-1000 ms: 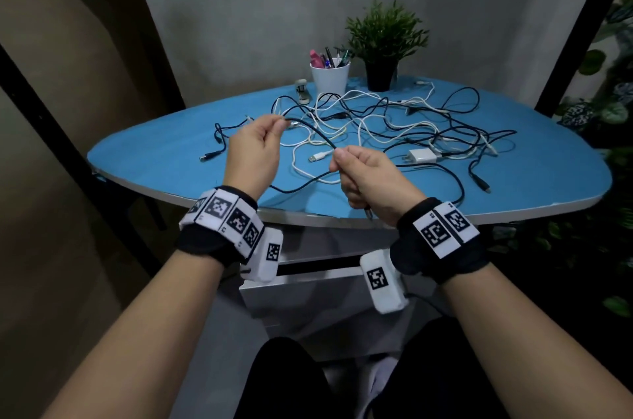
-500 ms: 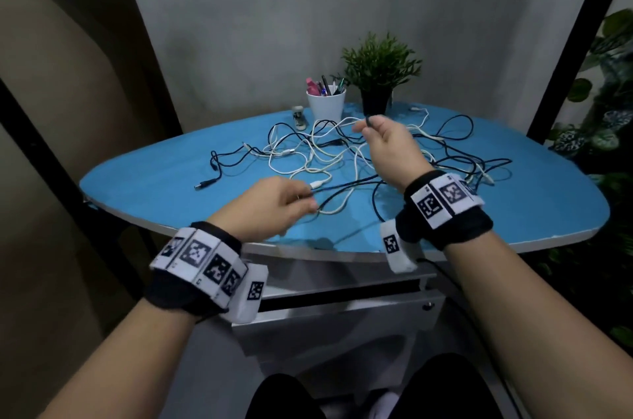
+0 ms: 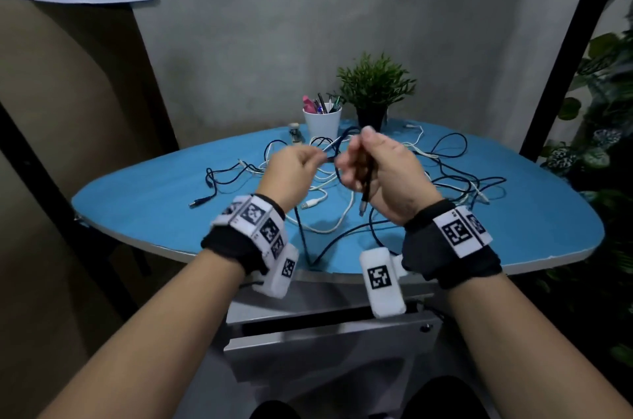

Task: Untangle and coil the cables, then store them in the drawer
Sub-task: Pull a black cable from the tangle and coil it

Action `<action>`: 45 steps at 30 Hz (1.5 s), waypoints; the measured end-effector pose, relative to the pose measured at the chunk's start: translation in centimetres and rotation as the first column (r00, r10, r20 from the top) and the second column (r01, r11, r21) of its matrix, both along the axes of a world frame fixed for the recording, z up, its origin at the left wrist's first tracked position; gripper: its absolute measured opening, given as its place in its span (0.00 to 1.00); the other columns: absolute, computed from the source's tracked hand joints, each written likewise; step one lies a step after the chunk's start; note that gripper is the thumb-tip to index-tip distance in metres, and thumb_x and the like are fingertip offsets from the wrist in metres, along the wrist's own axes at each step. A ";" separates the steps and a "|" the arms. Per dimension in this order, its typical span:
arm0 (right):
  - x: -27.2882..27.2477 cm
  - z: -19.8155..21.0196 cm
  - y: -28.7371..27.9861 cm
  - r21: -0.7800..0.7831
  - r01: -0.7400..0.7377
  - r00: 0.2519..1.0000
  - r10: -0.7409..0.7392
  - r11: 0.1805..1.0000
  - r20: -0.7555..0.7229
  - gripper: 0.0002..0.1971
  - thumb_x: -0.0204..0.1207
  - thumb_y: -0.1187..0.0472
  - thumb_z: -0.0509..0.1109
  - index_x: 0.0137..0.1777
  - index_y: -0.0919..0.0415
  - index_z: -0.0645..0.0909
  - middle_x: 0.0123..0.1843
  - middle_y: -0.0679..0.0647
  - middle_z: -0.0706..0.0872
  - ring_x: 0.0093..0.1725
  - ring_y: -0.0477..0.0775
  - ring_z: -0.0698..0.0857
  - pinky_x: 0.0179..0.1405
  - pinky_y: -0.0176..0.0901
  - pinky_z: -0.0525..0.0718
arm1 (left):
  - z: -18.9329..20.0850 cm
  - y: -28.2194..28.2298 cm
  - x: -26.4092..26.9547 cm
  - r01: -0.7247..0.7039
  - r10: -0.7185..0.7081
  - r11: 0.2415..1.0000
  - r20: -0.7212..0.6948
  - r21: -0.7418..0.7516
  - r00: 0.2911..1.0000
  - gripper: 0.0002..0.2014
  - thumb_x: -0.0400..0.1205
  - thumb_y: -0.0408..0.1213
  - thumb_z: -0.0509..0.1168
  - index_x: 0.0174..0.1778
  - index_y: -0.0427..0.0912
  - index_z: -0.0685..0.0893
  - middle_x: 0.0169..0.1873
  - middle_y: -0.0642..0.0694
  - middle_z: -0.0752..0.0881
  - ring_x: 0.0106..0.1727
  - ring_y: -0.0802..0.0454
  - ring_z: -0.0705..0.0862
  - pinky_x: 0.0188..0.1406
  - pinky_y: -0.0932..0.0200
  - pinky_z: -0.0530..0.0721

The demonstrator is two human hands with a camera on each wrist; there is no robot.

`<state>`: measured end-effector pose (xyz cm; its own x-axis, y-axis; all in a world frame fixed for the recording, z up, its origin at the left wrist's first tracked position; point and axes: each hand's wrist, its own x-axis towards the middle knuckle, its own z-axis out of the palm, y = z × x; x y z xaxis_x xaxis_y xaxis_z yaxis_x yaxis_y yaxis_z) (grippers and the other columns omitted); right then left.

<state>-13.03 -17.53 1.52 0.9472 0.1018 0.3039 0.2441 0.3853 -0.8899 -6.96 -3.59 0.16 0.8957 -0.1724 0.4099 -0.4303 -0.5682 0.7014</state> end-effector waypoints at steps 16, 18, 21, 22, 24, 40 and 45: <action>1.2 0.4 -3.5 -0.830 0.332 0.934 -0.279 0.448 0.222 0.13 0.85 0.59 0.54 0.46 0.64 0.77 0.42 0.59 0.87 0.34 0.43 0.86 0.31 0.30 0.76 | 1.5 3.0 -2.6 -0.045 -0.009 0.918 0.135 0.394 0.991 0.05 0.82 0.42 0.63 0.46 0.48 0.84 0.42 0.50 0.87 0.43 0.49 0.82 0.45 0.56 0.76; 0.9 0.4 -3.1 -0.846 0.274 0.953 -0.248 0.458 0.175 0.13 0.86 0.58 0.53 0.47 0.64 0.76 0.34 0.52 0.83 0.25 0.41 0.82 0.26 0.31 0.75 | 2.8 3.2 -1.8 -0.191 0.082 0.906 0.286 0.379 0.955 0.06 0.82 0.40 0.62 0.48 0.46 0.83 0.46 0.43 0.87 0.48 0.41 0.82 0.47 0.50 0.79; 0.5 0.3 -2.9 -0.858 0.268 0.960 -0.199 0.437 0.199 0.17 0.85 0.51 0.54 0.45 0.61 0.79 0.28 0.43 0.74 0.25 0.43 0.73 0.27 0.36 0.70 | 4.5 3.6 -0.7 -0.157 0.117 0.976 0.244 0.152 0.963 0.04 0.83 0.35 0.58 0.45 0.43 0.77 0.42 0.39 0.86 0.38 0.43 0.87 0.43 0.47 0.84; 0.3 0.2 -3.0 -0.868 0.274 0.959 -0.185 0.414 0.215 0.19 0.84 0.47 0.56 0.43 0.60 0.80 0.26 0.43 0.72 0.24 0.42 0.71 0.26 0.35 0.68 | 4.9 3.8 -0.5 -0.135 0.120 0.989 0.220 0.053 0.968 0.04 0.83 0.34 0.58 0.45 0.43 0.76 0.42 0.40 0.85 0.35 0.46 0.87 0.42 0.49 0.85; 0.1 -0.1 -3.1 -0.886 0.272 0.960 -0.165 0.376 0.224 0.21 0.81 0.44 0.59 0.39 0.59 0.81 0.24 0.47 0.69 0.20 0.42 0.67 0.20 0.32 0.66 | 5.4 4.0 -0.2 -0.161 0.150 0.987 0.265 0.021 0.952 0.04 0.83 0.32 0.59 0.48 0.41 0.78 0.41 0.43 0.83 0.38 0.48 0.81 0.42 0.56 0.79; 0.9 1.4 -3.1 0.005 0.265 0.963 -0.265 0.964 0.049 0.15 0.86 0.61 0.53 0.43 0.59 0.79 0.66 0.55 0.82 0.64 0.54 0.82 0.68 0.53 0.75 | -3.0 -1.2 -5.1 0.477 -0.316 0.804 -0.423 0.356 0.849 0.08 0.81 0.27 0.56 0.46 0.44 0.76 0.40 0.42 0.86 0.36 0.46 0.89 0.34 0.59 0.85; 0.7 0.4 -4.2 -0.663 0.458 0.885 -0.371 0.593 0.280 0.12 0.85 0.58 0.57 0.52 0.59 0.83 0.46 0.59 0.87 0.44 0.48 0.85 0.48 0.48 0.80 | -2.4 0.4 -5.2 0.489 -0.311 0.820 -0.484 0.298 0.818 0.10 0.82 0.26 0.52 0.40 0.44 0.73 0.37 0.45 0.83 0.37 0.48 0.90 0.41 0.51 0.87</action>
<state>-12.35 -21.71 1.96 0.9096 -0.0735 0.4089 0.3216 -0.4985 -0.8050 -12.17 -3.23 -2.25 0.7728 -0.6172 -0.1479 -0.4161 -0.6687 0.6162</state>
